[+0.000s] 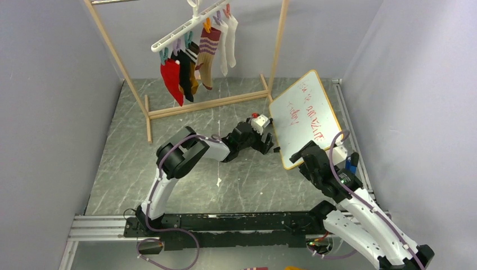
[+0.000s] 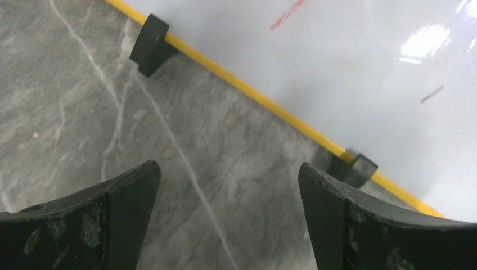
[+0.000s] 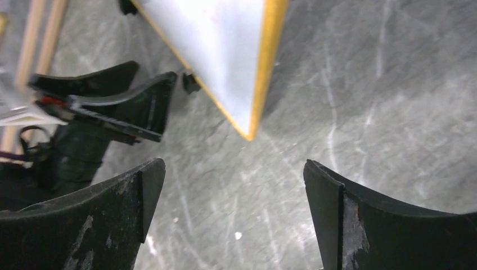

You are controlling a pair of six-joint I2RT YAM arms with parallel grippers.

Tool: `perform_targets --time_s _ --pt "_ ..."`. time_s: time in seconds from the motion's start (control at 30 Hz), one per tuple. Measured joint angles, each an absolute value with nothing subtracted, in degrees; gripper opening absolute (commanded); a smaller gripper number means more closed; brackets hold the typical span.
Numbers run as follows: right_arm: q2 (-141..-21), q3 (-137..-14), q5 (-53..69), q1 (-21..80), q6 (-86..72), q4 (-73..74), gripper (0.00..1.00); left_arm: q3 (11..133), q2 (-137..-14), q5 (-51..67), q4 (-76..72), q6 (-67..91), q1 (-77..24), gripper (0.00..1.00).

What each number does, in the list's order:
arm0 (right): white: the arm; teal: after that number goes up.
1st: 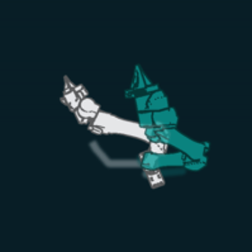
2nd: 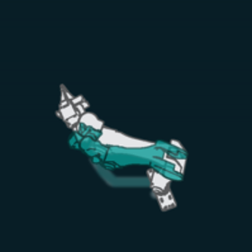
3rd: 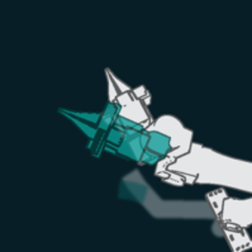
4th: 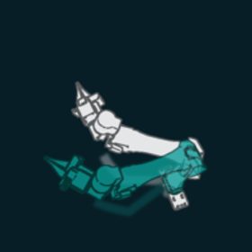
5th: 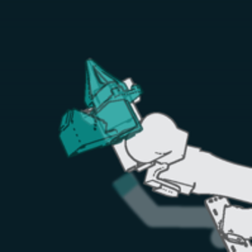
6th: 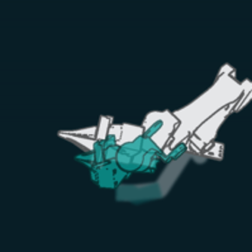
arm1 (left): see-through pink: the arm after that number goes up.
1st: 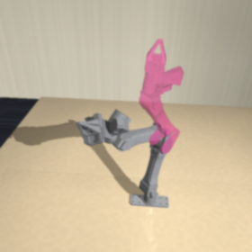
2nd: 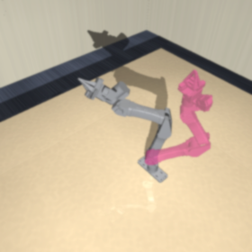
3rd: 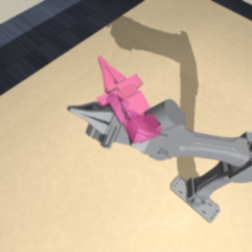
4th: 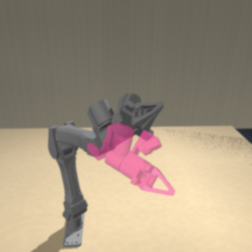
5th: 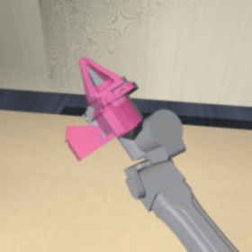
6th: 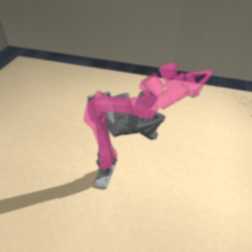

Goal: Remove the socks clipped to the hanger

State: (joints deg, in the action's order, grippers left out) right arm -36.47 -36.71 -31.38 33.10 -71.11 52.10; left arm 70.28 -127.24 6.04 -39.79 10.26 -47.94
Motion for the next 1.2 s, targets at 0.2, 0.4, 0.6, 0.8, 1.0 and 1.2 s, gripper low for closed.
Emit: perform_targets --time_s 0.2,0.4,0.6,0.8,1.0,1.2 --pt "-35.57 -41.36 -24.32 33.10 -70.04 52.12 1.00 65.36 -119.70 3.66 -35.42 8.43 -48.05 0.97" --pt "-39.81 -44.05 -14.20 33.17 -63.26 46.37 1.00 61.71 -109.78 -0.64 -32.49 6.52 -47.86 0.98" --pt "-46.39 -46.04 -7.44 34.22 -48.69 32.58 1.00 56.14 -97.25 -2.87 -29.65 6.48 -43.62 0.97" --pt "-57.74 -54.87 -7.46 39.38 -35.07 15.29 1.00 50.68 -80.66 -10.87 -25.26 4.75 -36.86 0.98" --pt "-68.31 -63.16 -10.28 44.18 -23.40 3.62 1.00 45.95 -66.37 -18.00 -22.76 3.64 -37.34 0.98" --pt "-71.40 -61.84 -13.67 44.51 -15.14 -7.16 1.00 39.55 -58.26 -26.65 -21.52 3.42 -37.32 0.98"
